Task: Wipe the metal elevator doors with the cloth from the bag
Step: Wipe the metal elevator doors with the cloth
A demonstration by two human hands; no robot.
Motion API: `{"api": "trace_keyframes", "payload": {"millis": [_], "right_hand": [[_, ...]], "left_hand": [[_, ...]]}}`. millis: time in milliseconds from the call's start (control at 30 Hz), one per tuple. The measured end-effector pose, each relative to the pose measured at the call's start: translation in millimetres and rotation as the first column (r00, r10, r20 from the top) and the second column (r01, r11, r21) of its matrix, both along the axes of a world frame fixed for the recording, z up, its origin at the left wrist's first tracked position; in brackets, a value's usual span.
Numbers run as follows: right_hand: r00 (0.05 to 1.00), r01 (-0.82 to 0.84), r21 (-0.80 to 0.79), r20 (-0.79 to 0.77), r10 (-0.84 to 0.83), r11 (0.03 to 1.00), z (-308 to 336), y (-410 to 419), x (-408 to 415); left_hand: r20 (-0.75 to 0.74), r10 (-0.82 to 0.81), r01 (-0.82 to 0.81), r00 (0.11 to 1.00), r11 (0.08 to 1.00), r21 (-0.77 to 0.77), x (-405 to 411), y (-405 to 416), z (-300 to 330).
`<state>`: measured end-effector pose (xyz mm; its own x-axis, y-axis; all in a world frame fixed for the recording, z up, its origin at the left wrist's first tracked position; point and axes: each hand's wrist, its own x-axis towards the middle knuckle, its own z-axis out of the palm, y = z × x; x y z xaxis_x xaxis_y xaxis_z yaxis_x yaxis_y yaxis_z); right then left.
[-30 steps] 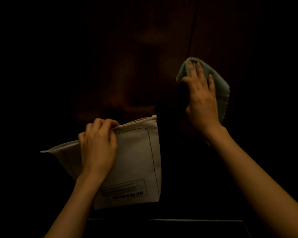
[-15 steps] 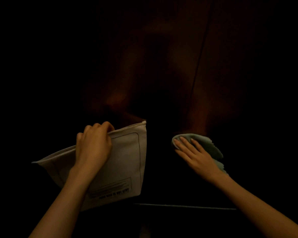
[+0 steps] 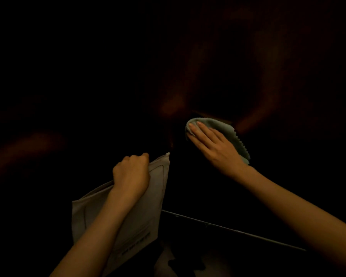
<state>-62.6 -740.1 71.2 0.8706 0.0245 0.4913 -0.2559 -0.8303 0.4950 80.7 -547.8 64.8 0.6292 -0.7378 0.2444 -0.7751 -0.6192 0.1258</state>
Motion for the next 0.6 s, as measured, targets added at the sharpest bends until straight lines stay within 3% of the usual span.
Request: {"api": "trace_keyframes", "payload": {"millis": [300,600], "right_hand": [[0.985,-0.092,0.157,0.162,0.067,0.983,5,44,104],[0.931,-0.319,0.359,0.292,0.219,0.877,5,44,152]], "left_hand": [[-0.147,0.202,-0.175,0.968,0.969,0.177,43,28,-6],[-0.108,0.256,-0.229,0.961,0.949,0.216,59,50,-33]]}}
